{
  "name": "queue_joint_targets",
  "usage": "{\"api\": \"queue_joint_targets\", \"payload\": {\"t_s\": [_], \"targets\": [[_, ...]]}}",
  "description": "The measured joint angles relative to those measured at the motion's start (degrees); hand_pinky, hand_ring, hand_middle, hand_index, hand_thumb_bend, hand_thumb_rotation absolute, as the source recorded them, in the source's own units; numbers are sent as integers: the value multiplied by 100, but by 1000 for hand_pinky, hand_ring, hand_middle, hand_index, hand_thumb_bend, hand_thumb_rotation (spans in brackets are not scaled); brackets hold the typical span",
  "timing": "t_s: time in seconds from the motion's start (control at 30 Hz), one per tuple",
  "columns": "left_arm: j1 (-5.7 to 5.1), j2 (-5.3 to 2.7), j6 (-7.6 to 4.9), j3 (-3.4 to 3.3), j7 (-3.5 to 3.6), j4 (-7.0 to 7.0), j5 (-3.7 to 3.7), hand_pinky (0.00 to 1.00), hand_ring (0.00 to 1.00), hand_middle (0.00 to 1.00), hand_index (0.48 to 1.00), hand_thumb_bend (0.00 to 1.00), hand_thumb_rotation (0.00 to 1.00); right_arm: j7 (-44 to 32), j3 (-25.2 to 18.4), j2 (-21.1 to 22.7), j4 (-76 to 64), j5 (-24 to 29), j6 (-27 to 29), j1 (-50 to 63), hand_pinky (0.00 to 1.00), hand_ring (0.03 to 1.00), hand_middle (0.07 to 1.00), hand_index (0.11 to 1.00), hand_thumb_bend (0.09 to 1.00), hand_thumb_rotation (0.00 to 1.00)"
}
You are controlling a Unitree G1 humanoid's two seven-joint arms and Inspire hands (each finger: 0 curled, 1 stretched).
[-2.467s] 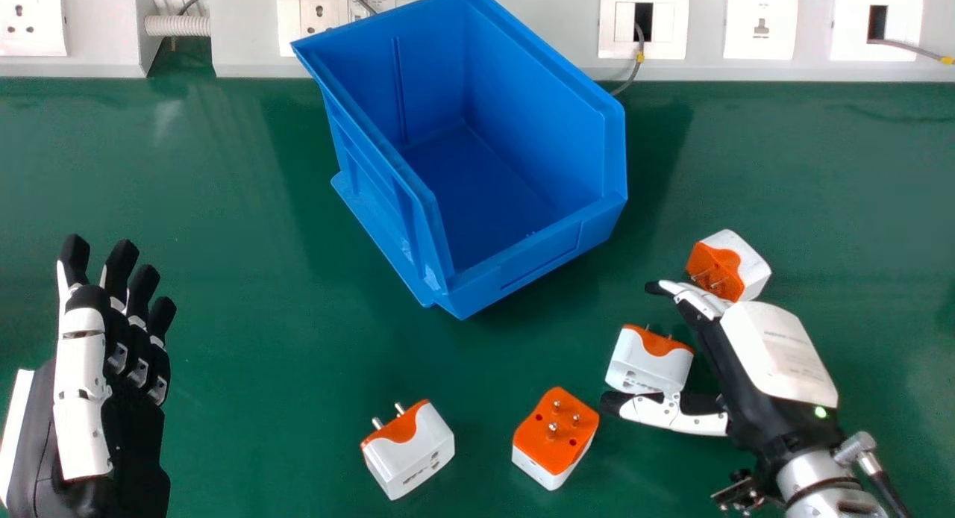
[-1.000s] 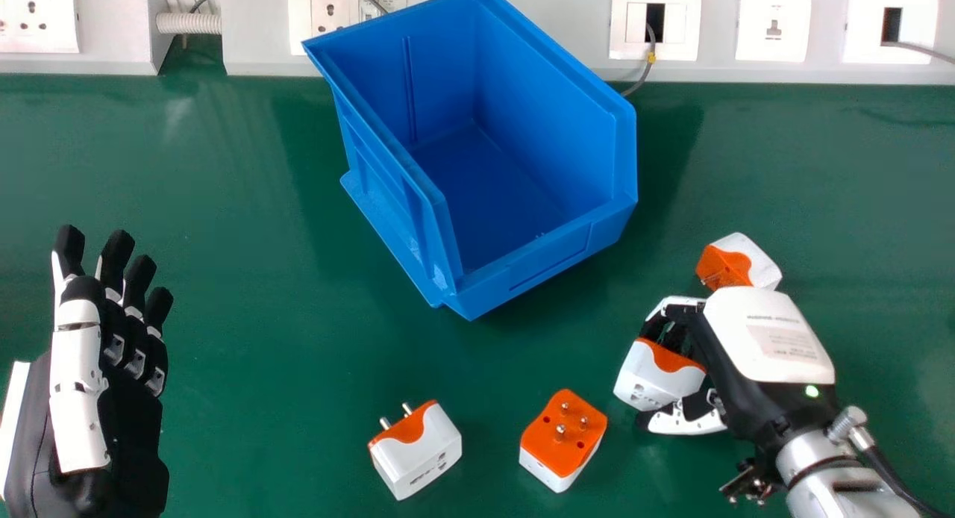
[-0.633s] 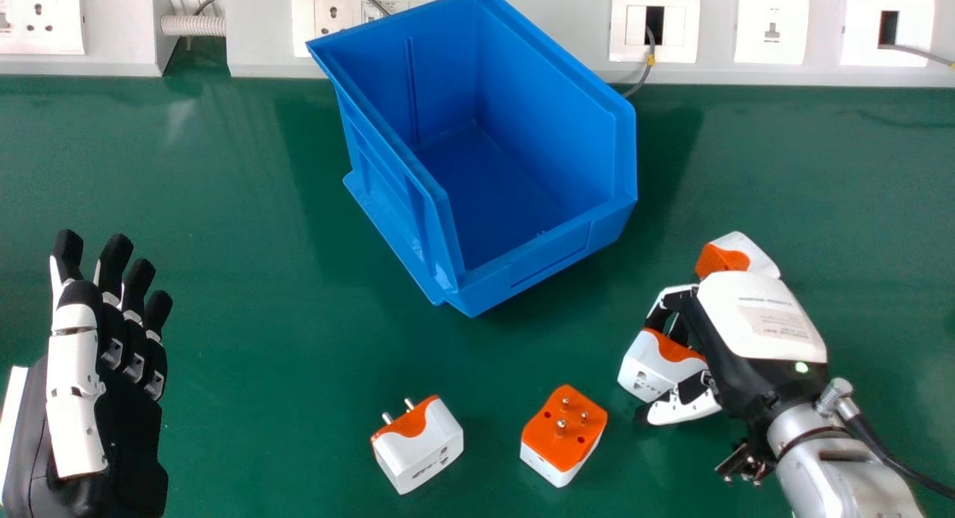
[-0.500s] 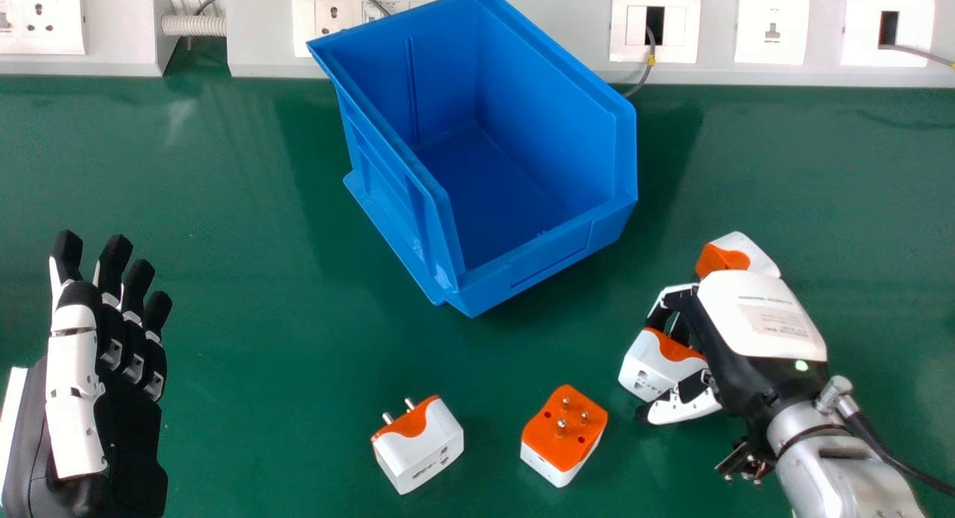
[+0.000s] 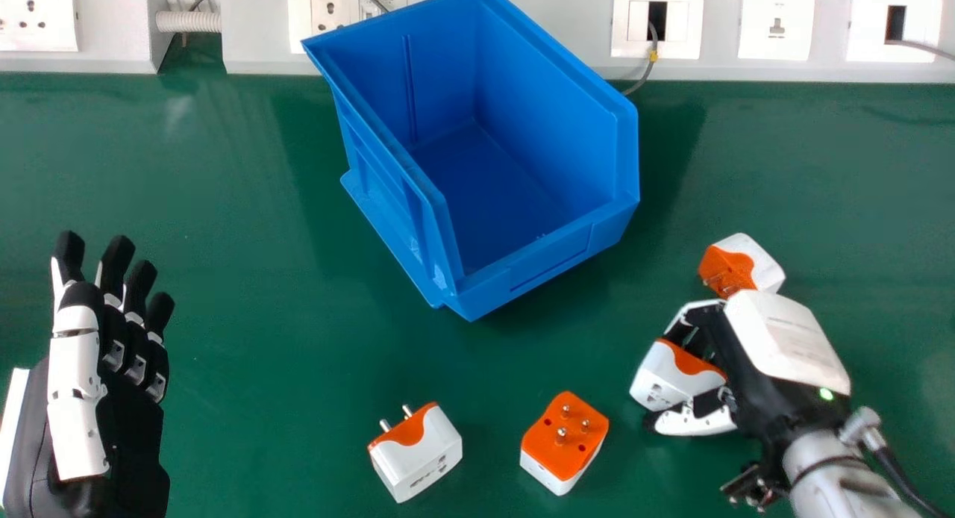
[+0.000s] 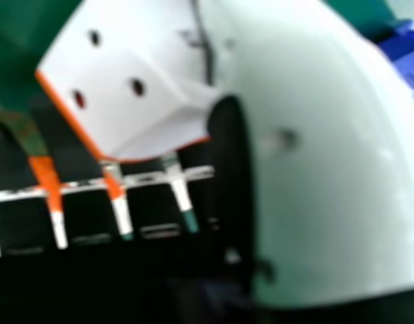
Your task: Pick all objects and put in blue box
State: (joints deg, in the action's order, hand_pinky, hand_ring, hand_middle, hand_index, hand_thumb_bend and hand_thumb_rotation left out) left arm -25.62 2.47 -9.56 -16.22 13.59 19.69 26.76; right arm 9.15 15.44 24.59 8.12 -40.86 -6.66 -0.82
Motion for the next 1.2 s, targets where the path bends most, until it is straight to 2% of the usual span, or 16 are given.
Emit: {"api": "queue_joint_targets", "payload": {"t_s": [0.03, 0.07, 0.17, 0.2, 0.3, 0.33, 0.43, 0.47, 0.5, 0.67, 0.9, 1.2], "targets": [[-3, -1, 1, 4, 1, 2, -1, 1000, 1000, 1000, 1000, 163, 1000, -44, -64, 30, -186, 4, -52, 145, 299, 419, 538, 501, 487, 126], [-9, 0, 0, 2, -2, 4, -1, 1000, 1000, 1000, 1000, 164, 1000, -84, -117, 52, -334, 7, -65, 263, 265, 375, 487, 497, 486, 129], [-3, -2, 10, 11, -16, 10, -10, 1000, 1000, 1000, 1000, 164, 1000, -254, -276, 101, -967, -5, -189, 632, 265, 375, 487, 497, 486, 129], [4, -3, 15, 16, -16, 11, -11, 1000, 1000, 1000, 1000, 162, 1000, -328, -336, 130, -1198, -12, -220, 735, 230, 326, 430, 491, 486, 130], [27, -10, 22, 21, -17, 14, -8, 1000, 1000, 1000, 1000, 162, 1000, -462, -561, 214, -1798, -6, -238, 953, 230, 326, 430, 491, 486, 130], [36, -15, 24, 23, -20, 14, -7, 1000, 1000, 1000, 1000, 160, 1000, -522, -648, 236, -1982, 3, -240, 997, 198, 282, 376, 487, 485, 132], [46, -36, 24, 27, -58, 14, -24, 1000, 1000, 1000, 1000, 159, 1000, -602, -833, 263, -2356, 40, -183, 1051, 168, 242, 325, 483, 485, 133], [52, -47, 22, 29, -66, 13, -48, 1000, 1000, 1000, 1000, 157, 1000, -647, -900, 269, -2455, 47, -161, 1051, 144, 209, 284, 481, 485, 133], [59, -55, 21, 30, -69, 13, -86, 1000, 1000, 1000, 1000, 157, 1000, -669, -951, 272, -2529, 53, -147, 1048, 144, 209, 284, 481, 485, 133], [73, -103, 19, 49, -70, 13, -140, 1000, 1000, 1000, 1000, 153, 1000, -791, -1138, 276, -2655, 108, 12, 819, 95, 141, 198, 475, 485, 135], [75, -130, 14, 78, -114, 13, -203, 1000, 1000, 1000, 1000, 152, 1000, -1123, -1056, 233, -2609, 168, 88, -231, 66, 100, 152, 471, 484, 138], [54, -127, 17, 76, -113, 17, -210, 1000, 1000, 1000, 1000, 142, 1000, -1122, -276, -332, -1432, -106, 142, -1823, 103, 135, 194, 470, 484, 136]]}}
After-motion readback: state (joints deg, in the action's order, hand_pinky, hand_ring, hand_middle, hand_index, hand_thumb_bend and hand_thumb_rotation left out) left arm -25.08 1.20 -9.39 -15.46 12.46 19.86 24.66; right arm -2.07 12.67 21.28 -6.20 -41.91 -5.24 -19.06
